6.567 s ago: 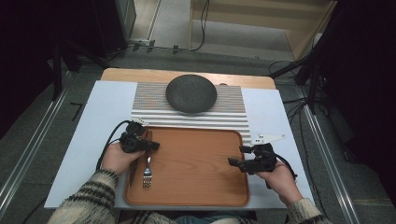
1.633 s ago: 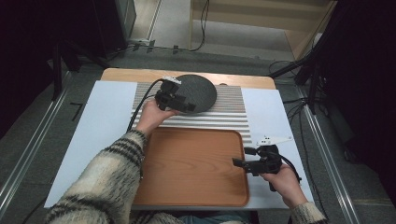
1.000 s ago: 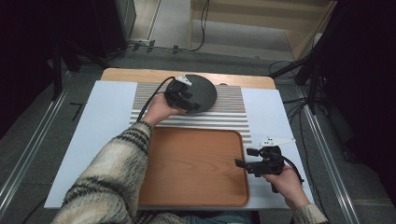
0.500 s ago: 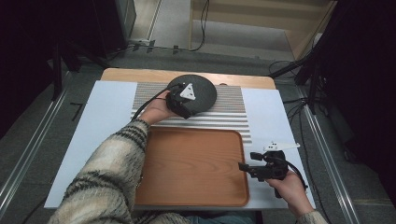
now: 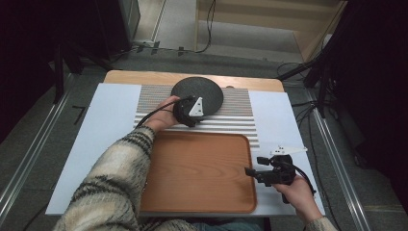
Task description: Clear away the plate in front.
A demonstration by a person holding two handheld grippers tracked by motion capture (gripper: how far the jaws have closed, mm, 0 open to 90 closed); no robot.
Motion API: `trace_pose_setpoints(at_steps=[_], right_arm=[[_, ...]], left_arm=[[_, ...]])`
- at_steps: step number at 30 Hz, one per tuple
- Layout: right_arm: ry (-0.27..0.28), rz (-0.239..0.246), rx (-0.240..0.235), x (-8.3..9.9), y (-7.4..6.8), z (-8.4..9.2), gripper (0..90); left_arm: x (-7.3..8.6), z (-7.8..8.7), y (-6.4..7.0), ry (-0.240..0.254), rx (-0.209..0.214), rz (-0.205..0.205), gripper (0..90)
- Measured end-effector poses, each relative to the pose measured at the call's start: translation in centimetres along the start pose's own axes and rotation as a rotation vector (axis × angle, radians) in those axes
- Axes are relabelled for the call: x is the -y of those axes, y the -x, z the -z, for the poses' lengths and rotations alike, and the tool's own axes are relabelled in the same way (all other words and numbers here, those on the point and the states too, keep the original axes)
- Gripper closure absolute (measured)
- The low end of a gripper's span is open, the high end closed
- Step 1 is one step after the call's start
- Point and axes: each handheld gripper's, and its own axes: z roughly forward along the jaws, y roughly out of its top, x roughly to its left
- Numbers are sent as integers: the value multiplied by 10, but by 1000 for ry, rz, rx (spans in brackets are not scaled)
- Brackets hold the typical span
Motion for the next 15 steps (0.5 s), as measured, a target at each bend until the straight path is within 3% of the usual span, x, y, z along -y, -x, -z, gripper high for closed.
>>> trace_pose_setpoints(at_steps=[2,6,8,11,14,15], right_arm=[[-2,0,-2,0,0,0,216],[-6,8,-2,-1,0,-1,216],[-7,7,-2,-1,0,-1,216],[-7,14,1,-1,0,-1,216],[-8,21,4,0,-1,0,216],[-8,22,5,0,-1,0,216]], left_arm=[[4,-2,1,-31,-17,-23,413],[10,-3,3,-4,-27,-43,485],[10,-2,6,2,-15,-62,571],[12,-2,11,6,-29,-125,675],[15,-3,16,26,-66,-166,706],[16,-3,17,28,-84,-196,713]])
